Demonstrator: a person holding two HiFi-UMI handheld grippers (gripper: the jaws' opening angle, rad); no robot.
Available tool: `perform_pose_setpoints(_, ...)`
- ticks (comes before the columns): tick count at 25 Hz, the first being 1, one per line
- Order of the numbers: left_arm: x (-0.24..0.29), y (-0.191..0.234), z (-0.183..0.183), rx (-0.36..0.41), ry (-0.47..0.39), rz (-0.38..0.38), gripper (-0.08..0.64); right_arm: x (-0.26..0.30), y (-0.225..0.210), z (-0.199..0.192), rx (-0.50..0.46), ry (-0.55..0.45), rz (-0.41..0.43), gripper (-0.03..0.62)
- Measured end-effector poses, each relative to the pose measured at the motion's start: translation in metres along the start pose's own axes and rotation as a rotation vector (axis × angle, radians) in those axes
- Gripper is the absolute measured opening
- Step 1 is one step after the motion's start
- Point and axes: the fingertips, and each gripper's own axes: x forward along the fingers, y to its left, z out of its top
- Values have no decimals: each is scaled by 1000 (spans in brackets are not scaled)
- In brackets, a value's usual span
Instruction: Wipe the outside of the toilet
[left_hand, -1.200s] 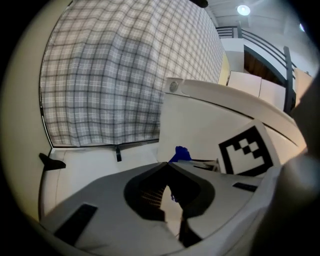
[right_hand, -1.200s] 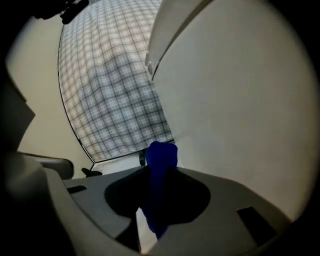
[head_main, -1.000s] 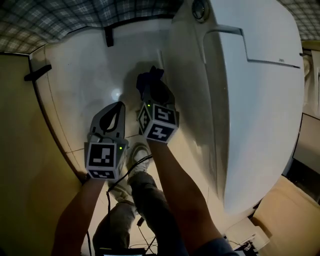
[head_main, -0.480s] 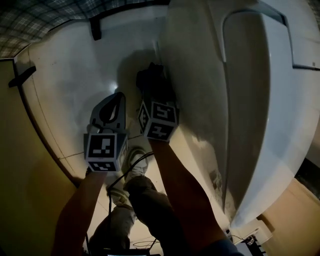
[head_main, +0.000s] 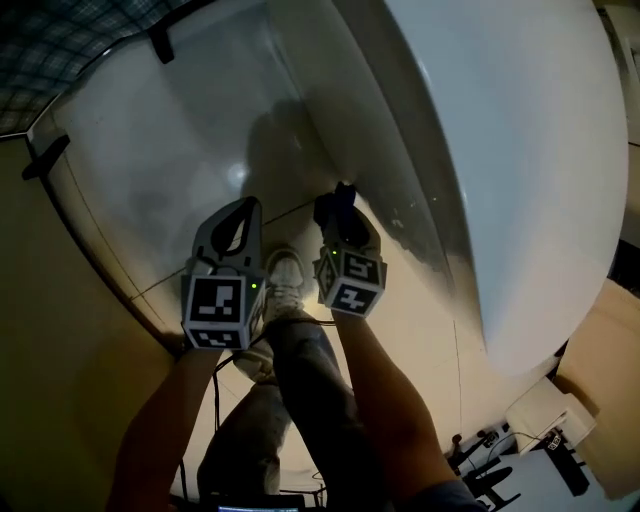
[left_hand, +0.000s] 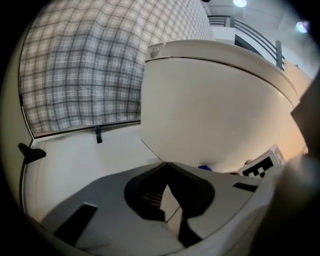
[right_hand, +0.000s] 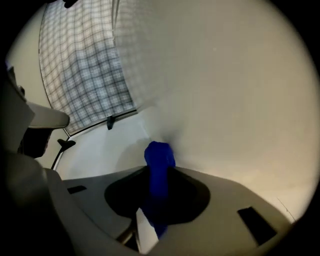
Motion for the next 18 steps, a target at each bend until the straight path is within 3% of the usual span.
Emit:
perform_pose_setpoints(4, -30, -16, -10, 39, 11, -4, 9, -39, -2, 4, 18, -33, -4, 98)
perform_pose_setpoints(7, -67, -42, 8, 58, 9, -21, 9, -89, 12, 23, 21, -67, 27, 100)
perform_pose_setpoints(11, -141, -75, 74, 69, -27, -13, 9, -188, 32, 70, 79, -133, 61, 98)
perform_pose_setpoints(18, -276, -122, 208, 61, -186, 52, 9, -387, 60, 190, 15, -297, 191, 100)
